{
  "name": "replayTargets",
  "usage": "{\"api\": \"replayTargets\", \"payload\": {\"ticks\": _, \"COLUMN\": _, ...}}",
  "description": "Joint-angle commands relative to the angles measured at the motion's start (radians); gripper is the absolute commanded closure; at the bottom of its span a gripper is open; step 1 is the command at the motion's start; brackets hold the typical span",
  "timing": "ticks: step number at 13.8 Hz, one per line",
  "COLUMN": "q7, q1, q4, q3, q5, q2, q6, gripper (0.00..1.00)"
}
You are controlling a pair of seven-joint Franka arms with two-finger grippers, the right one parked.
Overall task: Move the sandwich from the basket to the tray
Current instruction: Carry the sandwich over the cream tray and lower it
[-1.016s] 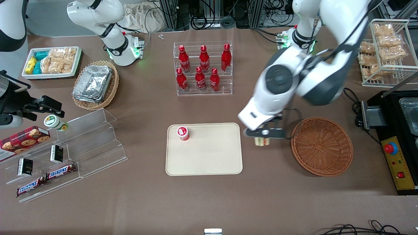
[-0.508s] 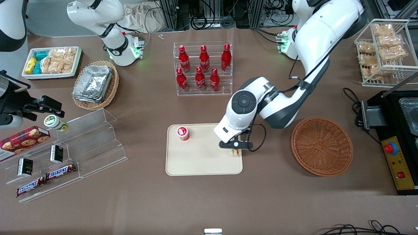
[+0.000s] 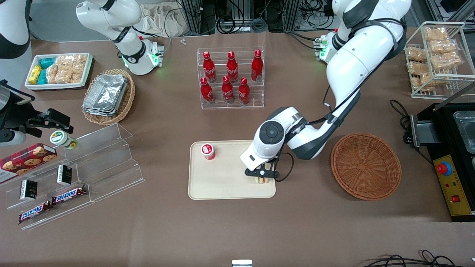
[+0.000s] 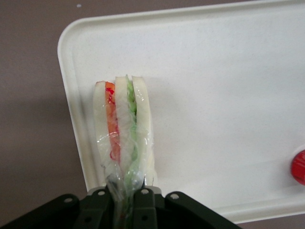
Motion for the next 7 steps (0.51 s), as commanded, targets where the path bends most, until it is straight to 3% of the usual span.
{"api": "replayTargets", "payload": {"ticks": 1, "q7": -0.021, "q1": -0.013, "q4": 0.027, "q3": 0.008, "q5": 0.01, "q2": 0.005, "q6": 0.003, "gripper": 0.08}}
{"api": "replayTargets", "payload": {"ticks": 2, "q7": -0.023, "q1": -0.013, "q4": 0.027, "q3": 0.008, "q5": 0.007, "q2": 0.005, "q6": 0.003, "gripper": 0.01}}
{"api": "replayTargets", "payload": {"ticks": 7, "q7": -0.03, "q1": 0.0, "q4": 0.03, "q3": -0.003, "q5": -0.009, "q2": -0.107, "q6": -0.209, "gripper": 0.01}}
